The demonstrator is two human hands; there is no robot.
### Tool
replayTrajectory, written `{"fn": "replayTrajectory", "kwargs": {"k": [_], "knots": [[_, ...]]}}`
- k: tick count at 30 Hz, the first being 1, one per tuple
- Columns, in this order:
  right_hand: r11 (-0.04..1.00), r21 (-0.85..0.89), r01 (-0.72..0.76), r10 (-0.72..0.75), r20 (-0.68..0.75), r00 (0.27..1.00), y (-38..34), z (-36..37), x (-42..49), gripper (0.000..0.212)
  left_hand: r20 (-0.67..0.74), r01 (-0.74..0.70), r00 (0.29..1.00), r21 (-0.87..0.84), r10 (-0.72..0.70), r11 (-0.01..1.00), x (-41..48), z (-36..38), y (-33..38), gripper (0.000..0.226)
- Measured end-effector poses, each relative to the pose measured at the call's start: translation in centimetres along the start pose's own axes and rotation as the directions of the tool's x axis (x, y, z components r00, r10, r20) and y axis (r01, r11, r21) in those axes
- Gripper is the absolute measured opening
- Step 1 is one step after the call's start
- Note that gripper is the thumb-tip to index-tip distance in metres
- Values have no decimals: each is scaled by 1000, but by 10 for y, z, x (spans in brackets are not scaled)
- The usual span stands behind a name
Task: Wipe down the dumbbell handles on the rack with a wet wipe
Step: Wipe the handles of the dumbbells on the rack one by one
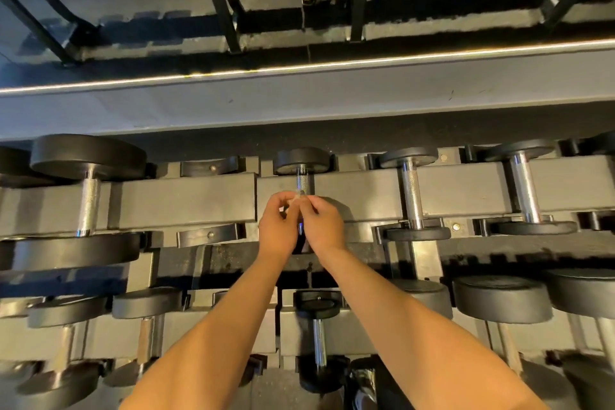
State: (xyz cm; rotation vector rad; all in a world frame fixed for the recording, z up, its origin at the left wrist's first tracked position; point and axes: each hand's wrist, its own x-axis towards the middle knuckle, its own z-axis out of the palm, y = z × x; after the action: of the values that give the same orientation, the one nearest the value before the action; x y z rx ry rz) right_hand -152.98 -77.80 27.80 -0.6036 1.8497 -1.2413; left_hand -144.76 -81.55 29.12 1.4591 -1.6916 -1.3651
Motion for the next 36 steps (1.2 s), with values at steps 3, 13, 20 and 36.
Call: {"fn": "replayTrajectory", "kwargs": {"k": [3, 13, 20, 36], "knots": [[995, -83, 61, -69, -102, 992, 6, 0, 12, 17, -71, -43, 996, 42, 46, 998, 11, -4, -4, 17], [995, -96, 21, -46, -263, 964, 29, 16, 24, 22, -45, -127, 990, 168, 136, 978, 64, 27, -14, 26], [997, -76, 31, -50, -261, 964, 35, 14, 24, 20, 63, -269, 963, 307, 263, 913, 55, 11, -25, 26], [989, -141, 49, -83, -249, 965, 28, 5, 22, 24, -72, 54, 996, -16, -55, 998, 42, 18, -29, 25]]}}
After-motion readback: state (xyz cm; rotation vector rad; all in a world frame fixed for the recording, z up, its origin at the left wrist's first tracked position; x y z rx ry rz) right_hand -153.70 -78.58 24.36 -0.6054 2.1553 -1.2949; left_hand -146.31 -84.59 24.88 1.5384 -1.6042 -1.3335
